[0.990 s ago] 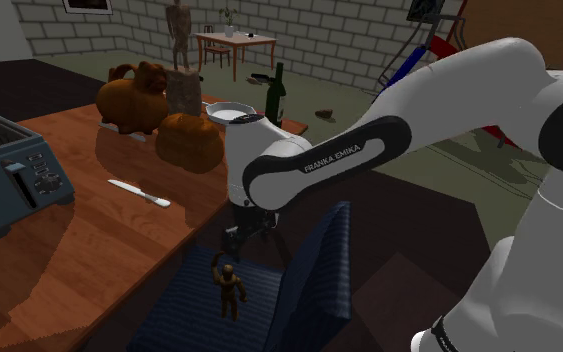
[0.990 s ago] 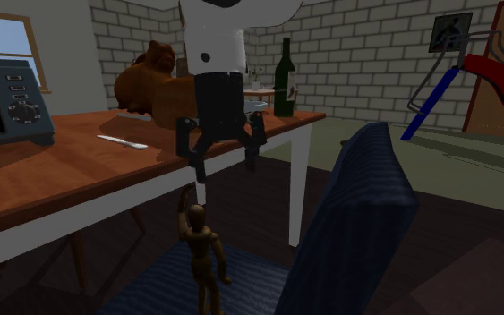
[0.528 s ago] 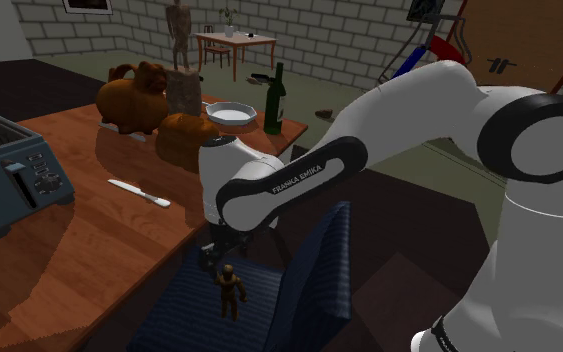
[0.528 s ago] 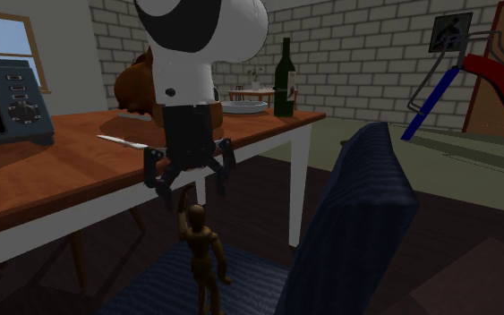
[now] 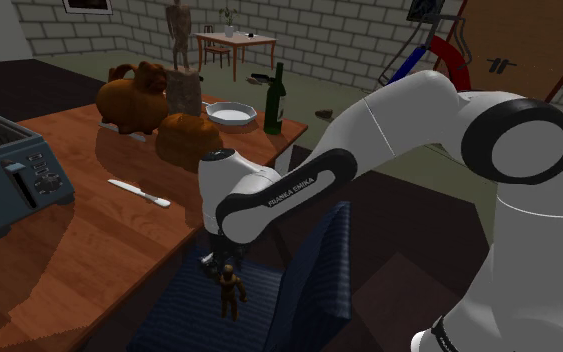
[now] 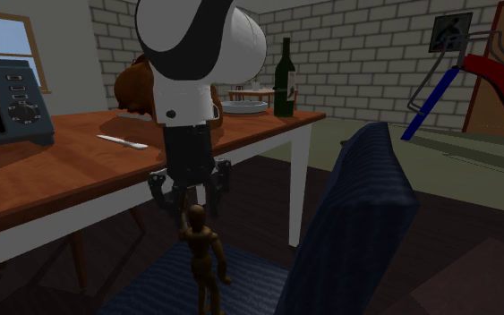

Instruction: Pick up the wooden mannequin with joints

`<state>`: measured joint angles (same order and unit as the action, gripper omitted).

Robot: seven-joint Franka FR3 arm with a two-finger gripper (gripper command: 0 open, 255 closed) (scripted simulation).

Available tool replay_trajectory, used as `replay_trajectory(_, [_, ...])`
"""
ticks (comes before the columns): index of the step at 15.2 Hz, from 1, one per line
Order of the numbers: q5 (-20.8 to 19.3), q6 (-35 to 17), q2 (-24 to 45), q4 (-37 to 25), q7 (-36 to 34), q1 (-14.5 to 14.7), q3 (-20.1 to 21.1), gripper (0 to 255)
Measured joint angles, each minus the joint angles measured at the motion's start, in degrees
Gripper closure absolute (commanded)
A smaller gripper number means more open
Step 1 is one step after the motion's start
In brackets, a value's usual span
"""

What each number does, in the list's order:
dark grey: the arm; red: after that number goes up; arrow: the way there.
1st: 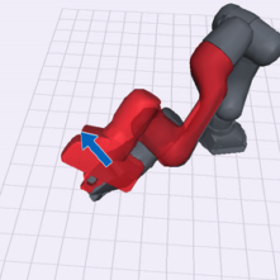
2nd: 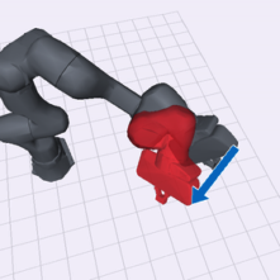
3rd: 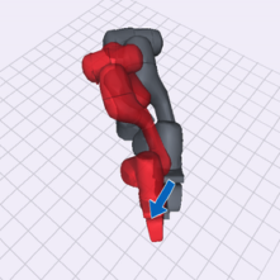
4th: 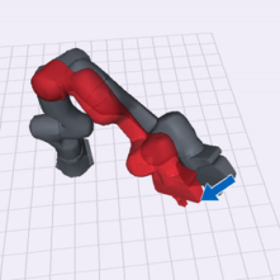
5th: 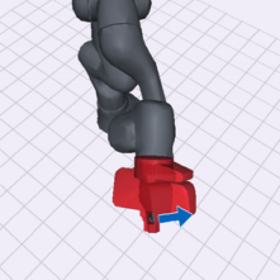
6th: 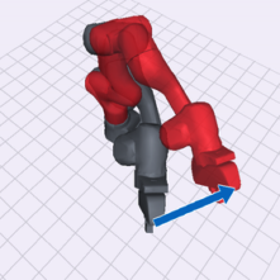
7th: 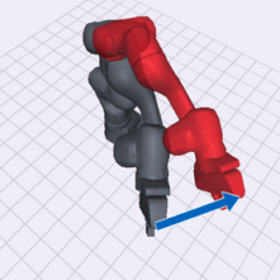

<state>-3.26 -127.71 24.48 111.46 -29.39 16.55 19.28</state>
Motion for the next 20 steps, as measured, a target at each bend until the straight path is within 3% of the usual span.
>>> replay_trajectory(10, [0.1,0.2,-0.3,0.0,0.0,0.0,0.0,255])
replay_trajectory(20, [1.6,6.3,-4.5,-2.0,0.6,-0.7,0.8,255])
